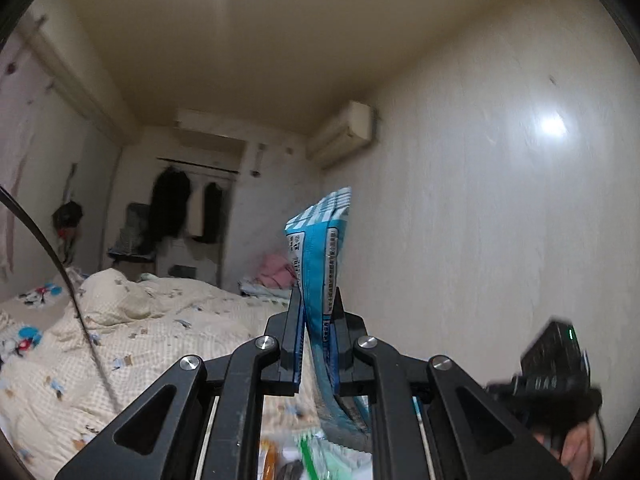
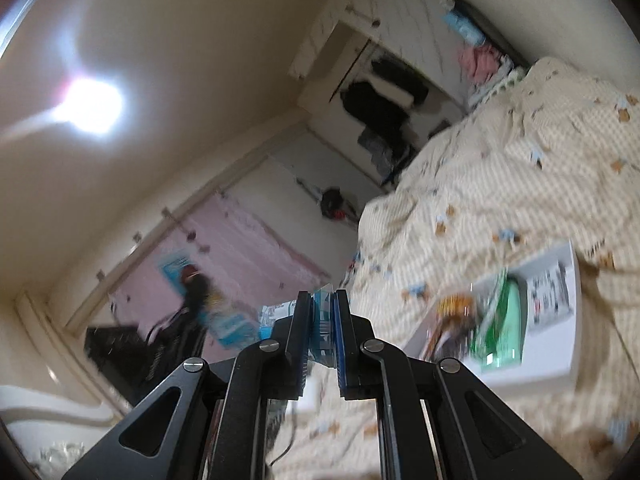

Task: Organize objects
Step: 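Carry both blue packets over the white box with both grippers, then lower the blue packets into the box and open both grippers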

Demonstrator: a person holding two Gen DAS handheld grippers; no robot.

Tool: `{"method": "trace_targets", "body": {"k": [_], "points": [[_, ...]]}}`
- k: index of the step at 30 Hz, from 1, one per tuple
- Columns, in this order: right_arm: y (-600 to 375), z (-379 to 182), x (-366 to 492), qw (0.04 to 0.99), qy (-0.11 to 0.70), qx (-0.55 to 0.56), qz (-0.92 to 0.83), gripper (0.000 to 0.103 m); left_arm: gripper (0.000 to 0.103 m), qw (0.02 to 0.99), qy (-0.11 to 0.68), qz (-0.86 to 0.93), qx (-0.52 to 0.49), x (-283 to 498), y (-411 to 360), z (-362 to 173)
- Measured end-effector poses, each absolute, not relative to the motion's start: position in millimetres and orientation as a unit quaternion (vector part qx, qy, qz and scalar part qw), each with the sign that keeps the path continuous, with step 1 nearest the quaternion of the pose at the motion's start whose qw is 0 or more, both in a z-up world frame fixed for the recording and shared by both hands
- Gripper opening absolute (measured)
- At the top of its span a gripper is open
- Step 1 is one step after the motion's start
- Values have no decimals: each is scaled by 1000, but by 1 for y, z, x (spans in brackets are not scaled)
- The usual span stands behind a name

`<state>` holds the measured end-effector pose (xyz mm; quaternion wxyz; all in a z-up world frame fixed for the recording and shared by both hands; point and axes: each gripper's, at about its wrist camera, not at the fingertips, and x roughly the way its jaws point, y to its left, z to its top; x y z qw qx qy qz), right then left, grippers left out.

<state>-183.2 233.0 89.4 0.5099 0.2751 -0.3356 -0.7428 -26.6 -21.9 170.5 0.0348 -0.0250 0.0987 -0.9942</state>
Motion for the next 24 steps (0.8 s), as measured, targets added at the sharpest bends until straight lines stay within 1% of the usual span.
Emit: {"method": "trace_targets", "body": {"k": [3, 6, 10, 13, 16, 19, 21, 24], "points": [[219, 76, -204, 468, -339, 285, -764, 12, 11, 9, 155, -988, 13, -62, -34, 162], [212, 55, -220, 431, -339, 299, -781, 12, 11, 14, 216, -973, 80, -102, -52, 136], [207, 14, -237, 387, -362, 327, -782, 12, 11, -12, 342, -925, 166, -141, -79, 73], [201, -9, -239, 367, -350, 350, -788, 12, 11, -8, 386, -892, 235, -163, -87, 29], [201, -15, -236, 354, -334, 361, -796, 12, 11, 0, 402, -873, 276, -168, -87, -4], [201, -12, -234, 334, -294, 358, -821, 12, 11, 9, 402, -868, 293, -176, -88, -18], [198, -10, -230, 324, -268, 357, -834, 12, 11, 19, 383, -874, 299, -172, -81, -21], [192, -10, -228, 313, -236, 363, -845, 12, 11, 28, 326, -892, 314, -176, -66, -16]]}}
